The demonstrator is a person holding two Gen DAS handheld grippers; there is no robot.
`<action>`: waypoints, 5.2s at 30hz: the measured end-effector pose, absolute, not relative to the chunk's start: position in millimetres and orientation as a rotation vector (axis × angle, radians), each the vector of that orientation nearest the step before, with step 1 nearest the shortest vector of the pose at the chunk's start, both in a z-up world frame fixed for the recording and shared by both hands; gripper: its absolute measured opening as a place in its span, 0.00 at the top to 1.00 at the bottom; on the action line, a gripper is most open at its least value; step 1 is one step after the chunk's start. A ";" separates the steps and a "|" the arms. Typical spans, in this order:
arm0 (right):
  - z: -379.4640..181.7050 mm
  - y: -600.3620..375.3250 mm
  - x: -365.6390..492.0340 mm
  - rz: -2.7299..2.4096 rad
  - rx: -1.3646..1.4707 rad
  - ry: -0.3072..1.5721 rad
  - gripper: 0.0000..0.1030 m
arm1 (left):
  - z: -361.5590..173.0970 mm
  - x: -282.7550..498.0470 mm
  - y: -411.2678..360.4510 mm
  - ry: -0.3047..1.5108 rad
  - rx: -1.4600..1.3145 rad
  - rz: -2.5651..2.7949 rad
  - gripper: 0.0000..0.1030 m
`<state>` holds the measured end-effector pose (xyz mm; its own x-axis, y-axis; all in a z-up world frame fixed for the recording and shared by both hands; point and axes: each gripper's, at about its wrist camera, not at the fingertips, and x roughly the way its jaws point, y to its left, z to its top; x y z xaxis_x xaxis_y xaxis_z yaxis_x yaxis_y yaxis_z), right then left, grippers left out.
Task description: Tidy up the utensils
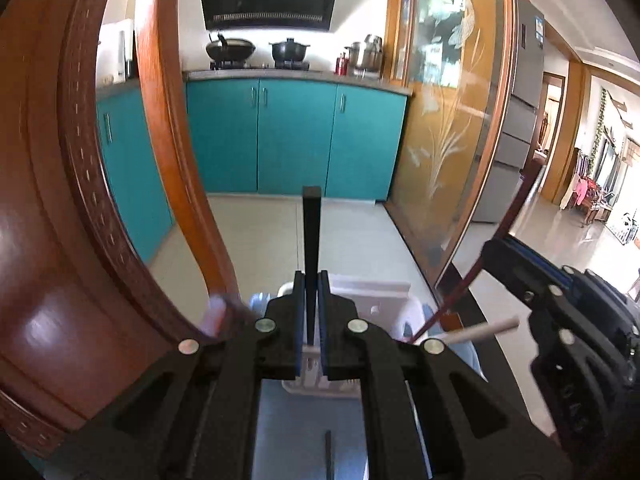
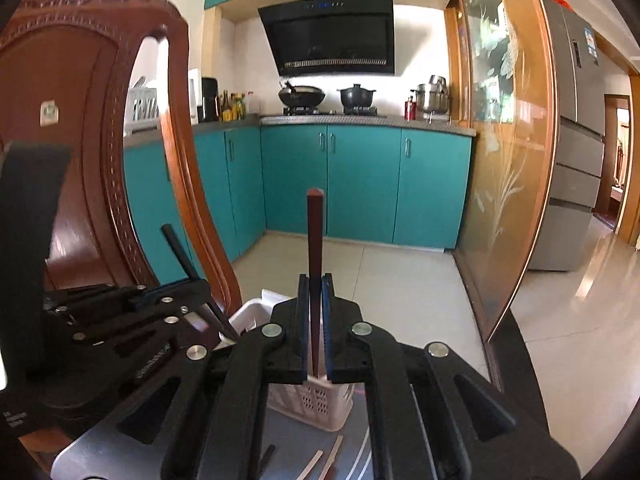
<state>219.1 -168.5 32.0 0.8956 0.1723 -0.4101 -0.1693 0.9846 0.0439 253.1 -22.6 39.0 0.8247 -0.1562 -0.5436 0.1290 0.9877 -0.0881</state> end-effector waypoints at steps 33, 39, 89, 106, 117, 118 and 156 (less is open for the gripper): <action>-151.5 -202.6 124.0 0.119 0.108 0.963 0.62 | -145.9 105.2 -25.4 0.922 -0.025 -0.242 0.70; -174.5 -186.5 134.9 0.116 0.076 1.042 0.62 | -156.3 104.7 -18.4 0.965 -0.035 -0.221 0.70; -172.4 -180.9 133.0 0.088 -0.095 1.029 0.97 | -174.5 111.9 -34.2 1.002 0.034 -0.239 0.60; -172.5 -180.1 142.8 0.107 -0.023 1.048 0.73 | -176.2 112.7 -38.7 1.001 0.059 -0.241 0.56; -172.7 -165.6 137.0 0.139 -0.106 1.007 0.96 | -176.8 112.1 -41.0 0.999 0.066 -0.246 0.53; -172.8 -166.7 136.4 0.139 -0.104 1.007 0.97 | -176.7 112.1 -41.0 0.999 0.067 -0.246 0.53; -168.8 -168.9 180.3 0.243 0.100 1.106 0.89 | -174.9 159.9 -27.9 1.022 -0.021 -0.213 0.69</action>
<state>180.3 -168.9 -168.8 0.4245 0.2441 -0.8719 -0.1444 0.9689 0.2010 159.9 -27.9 -174.9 0.5027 -0.1860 -0.8442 0.1668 0.9791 -0.1164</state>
